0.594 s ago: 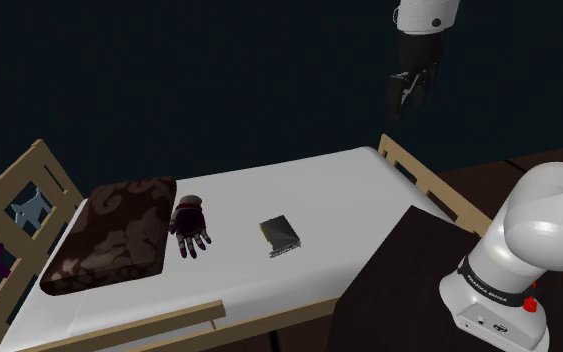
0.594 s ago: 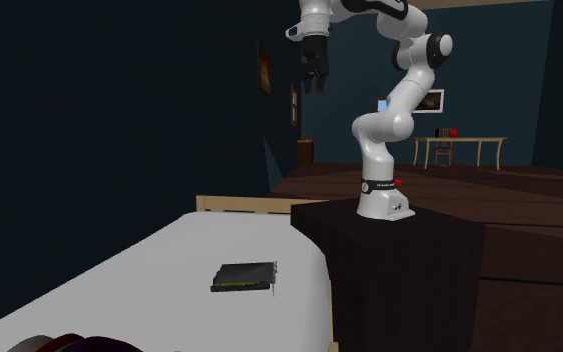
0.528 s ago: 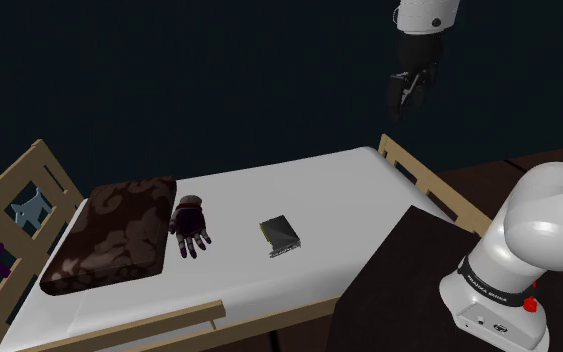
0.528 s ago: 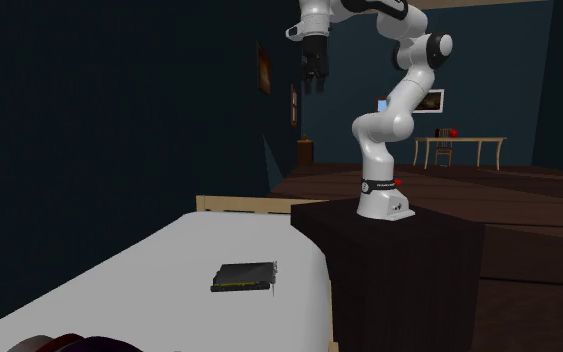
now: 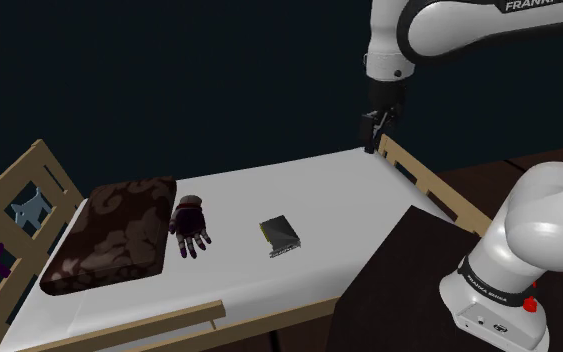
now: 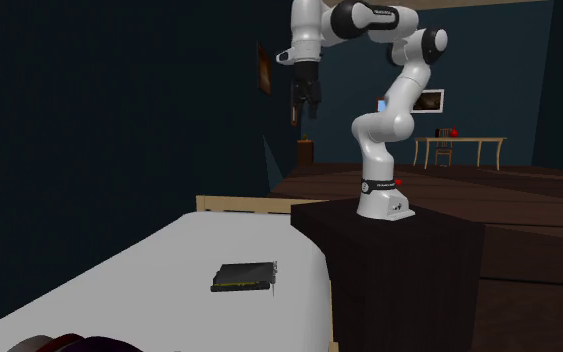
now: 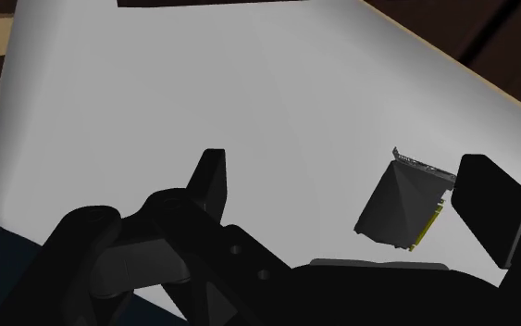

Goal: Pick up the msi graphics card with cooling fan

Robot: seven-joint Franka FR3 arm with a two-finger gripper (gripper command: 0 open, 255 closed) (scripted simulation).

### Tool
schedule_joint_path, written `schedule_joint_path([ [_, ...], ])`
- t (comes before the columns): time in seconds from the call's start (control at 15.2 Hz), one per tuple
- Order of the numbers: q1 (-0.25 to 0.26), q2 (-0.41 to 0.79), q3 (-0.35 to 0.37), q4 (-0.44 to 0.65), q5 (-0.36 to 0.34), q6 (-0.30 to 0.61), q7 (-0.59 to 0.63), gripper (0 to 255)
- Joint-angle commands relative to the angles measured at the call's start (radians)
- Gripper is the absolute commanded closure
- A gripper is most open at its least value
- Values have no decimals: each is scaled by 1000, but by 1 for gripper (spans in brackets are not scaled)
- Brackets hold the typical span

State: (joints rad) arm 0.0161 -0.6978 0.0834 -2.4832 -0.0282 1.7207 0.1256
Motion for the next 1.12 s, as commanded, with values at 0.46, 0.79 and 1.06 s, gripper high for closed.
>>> schedule_joint_path([
  [0.46,24,226,21,-118,15,344,-11,0],
  [0.79,34,405,38,-128,14,530,-11,0],
  [1.06,40,565,53,-108,2,669,-5,0],
])
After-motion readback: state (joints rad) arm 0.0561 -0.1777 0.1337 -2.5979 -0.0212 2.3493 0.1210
